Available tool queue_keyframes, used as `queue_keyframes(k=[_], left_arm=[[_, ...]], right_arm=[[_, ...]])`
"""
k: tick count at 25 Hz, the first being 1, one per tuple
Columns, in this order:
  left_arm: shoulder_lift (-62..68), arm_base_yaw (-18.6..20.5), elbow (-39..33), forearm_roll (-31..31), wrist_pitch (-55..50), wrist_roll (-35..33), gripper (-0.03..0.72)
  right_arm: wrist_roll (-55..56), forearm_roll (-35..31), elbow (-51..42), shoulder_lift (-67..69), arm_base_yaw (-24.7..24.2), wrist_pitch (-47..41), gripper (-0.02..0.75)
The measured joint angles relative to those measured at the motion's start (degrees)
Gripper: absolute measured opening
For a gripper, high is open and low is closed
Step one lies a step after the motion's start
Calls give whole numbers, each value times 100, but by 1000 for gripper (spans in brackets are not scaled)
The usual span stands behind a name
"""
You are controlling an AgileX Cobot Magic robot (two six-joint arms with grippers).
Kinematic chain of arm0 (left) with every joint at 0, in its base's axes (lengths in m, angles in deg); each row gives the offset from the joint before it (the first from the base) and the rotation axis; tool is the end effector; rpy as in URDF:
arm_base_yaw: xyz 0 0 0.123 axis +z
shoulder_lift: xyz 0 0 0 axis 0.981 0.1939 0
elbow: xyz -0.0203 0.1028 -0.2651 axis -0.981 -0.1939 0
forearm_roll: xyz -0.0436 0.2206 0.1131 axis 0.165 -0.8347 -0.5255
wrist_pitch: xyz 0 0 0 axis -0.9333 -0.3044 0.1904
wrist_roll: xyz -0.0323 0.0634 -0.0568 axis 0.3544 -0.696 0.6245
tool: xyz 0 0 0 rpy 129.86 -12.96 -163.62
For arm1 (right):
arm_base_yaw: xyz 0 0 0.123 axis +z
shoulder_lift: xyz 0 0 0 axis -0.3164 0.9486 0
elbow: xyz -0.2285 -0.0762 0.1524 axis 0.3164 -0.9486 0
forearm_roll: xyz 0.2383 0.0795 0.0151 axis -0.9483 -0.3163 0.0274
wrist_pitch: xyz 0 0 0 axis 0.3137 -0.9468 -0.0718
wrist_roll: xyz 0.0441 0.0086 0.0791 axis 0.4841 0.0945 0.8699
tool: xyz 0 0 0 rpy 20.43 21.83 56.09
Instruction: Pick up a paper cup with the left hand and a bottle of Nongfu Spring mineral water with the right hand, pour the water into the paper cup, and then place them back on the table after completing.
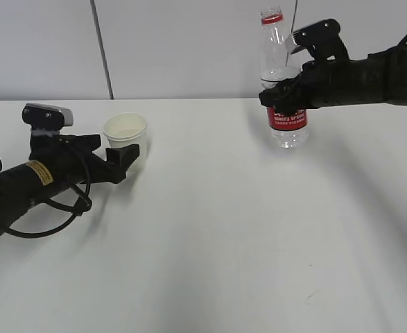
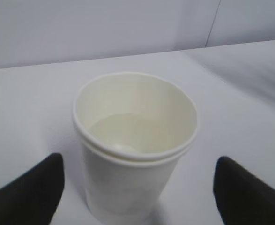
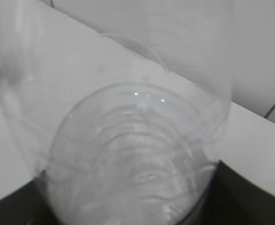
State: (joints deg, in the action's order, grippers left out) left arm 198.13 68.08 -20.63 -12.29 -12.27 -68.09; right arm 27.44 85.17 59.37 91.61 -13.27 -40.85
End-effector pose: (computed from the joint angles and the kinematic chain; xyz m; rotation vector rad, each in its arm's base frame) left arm 0.3563 -0.1016 0.0936 0.3464 1.7886 -0.5457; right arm 0.4481 0.0735 0.1954 -0.6678 1.9579 0.2260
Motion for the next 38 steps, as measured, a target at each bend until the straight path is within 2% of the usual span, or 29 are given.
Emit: queue_keyframes(k=[17, 25, 38], left_arm=[[-26, 0, -7, 50, 17, -82, 589], [-26, 0, -7, 50, 17, -99, 589], [-26, 0, -7, 50, 23, -99, 589]], right_arm=[[-1487, -1453, -62, 591, -10, 781, 455], [-2430, -2623, -496, 591, -12, 1275, 455], [-2672, -3133, -604, 940, -44, 1841, 455]])
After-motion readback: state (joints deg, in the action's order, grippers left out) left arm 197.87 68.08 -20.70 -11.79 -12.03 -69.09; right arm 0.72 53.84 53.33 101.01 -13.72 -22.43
